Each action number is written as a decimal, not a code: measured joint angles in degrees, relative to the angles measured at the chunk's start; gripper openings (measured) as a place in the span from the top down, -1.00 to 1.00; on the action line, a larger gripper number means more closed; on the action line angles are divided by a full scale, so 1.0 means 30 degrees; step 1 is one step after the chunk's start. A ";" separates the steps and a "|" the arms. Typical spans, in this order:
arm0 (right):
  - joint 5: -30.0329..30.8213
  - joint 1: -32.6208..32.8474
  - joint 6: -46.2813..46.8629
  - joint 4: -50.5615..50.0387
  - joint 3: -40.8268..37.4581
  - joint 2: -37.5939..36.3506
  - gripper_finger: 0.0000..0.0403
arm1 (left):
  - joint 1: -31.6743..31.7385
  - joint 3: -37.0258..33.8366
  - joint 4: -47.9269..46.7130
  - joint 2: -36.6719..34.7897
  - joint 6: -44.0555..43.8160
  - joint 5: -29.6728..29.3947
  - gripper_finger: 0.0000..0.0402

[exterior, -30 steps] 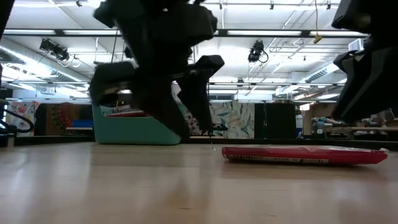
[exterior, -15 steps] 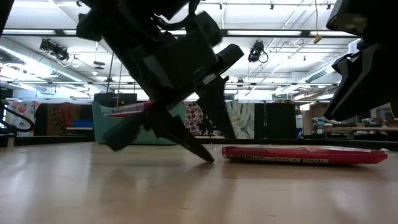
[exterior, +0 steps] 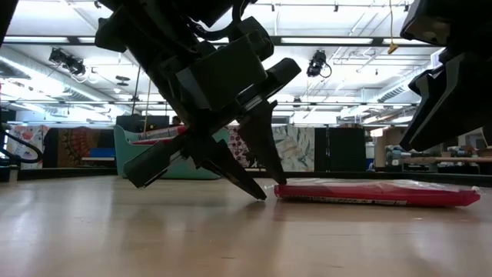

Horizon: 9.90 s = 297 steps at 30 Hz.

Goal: Sort popcorn bags into baskets
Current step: Put the popcorn bag into the blue bin, then return to Home Position

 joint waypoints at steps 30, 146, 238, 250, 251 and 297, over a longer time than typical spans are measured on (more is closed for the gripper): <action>-0.0397 -0.0029 0.1362 -0.4545 0.1386 -0.1299 0.42 | 0.2656 -0.0022 -0.6995 -1.0667 -0.5177 -0.0770 0.99; 0.1315 -0.1119 -0.0966 -0.3770 0.0203 -0.7250 0.53 | 2.0028 0.0759 -1.5309 -1.7454 -0.9737 1.0990 0.42; -0.1378 -1.2874 -0.9493 0.9481 -1.4955 -3.0286 0.61 | 1.0754 -2.2841 0.2900 -3.9015 -2.3042 0.7848 0.90; -0.1385 -1.2874 -0.9493 0.9483 -1.4955 -3.0286 0.61 | 1.0754 -2.2841 0.2892 -3.9015 -2.3042 0.7848 0.90; -0.1385 -1.2866 -0.9493 0.9481 -1.4955 -3.0286 0.61 | 1.0754 -2.2841 0.2892 -3.9015 -2.3035 0.7848 0.90; -0.1393 -1.2866 -0.9490 0.9484 -1.4955 -3.0286 0.61 | 1.0754 -2.2855 0.2885 -3.9015 -2.3027 0.7841 0.90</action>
